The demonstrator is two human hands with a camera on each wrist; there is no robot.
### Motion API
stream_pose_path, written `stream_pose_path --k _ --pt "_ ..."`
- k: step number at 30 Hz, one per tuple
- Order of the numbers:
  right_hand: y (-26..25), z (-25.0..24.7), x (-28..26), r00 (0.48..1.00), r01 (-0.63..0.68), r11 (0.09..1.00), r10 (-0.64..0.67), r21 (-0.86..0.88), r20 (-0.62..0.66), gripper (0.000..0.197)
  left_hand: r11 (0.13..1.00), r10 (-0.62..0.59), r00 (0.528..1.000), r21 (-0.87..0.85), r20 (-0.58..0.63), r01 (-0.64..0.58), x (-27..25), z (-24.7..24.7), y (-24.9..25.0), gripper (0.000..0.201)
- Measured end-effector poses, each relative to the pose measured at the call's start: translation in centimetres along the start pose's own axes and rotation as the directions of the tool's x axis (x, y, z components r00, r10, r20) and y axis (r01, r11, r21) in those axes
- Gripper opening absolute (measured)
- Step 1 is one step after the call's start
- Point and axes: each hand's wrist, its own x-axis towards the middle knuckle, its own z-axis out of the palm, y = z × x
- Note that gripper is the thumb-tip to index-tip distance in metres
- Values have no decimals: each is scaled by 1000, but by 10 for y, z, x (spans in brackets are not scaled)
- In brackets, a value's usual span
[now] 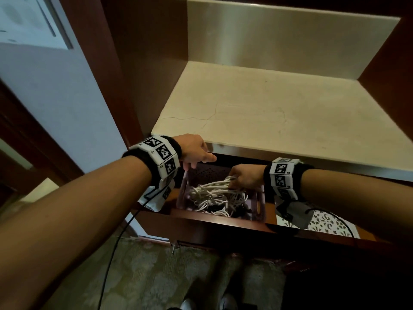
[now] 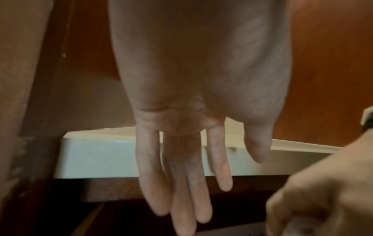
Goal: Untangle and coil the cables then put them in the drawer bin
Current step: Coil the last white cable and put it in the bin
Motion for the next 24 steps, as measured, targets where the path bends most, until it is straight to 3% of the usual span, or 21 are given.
stream_pose_path --k 8,15,24 --pt "-1 -5 2 986 35 992 -15 -118 166 42 1000 -20 1000 -12 -12 19 1 1 -2 38" --pt "5 -7 6 994 23 886 29 -464 105 45 1000 -20 1000 -15 -21 20 2 3 -9 37" --pt "14 5 13 993 -36 922 76 -386 90 39 1000 -21 1000 -17 -19 20 0 4 -10 40"
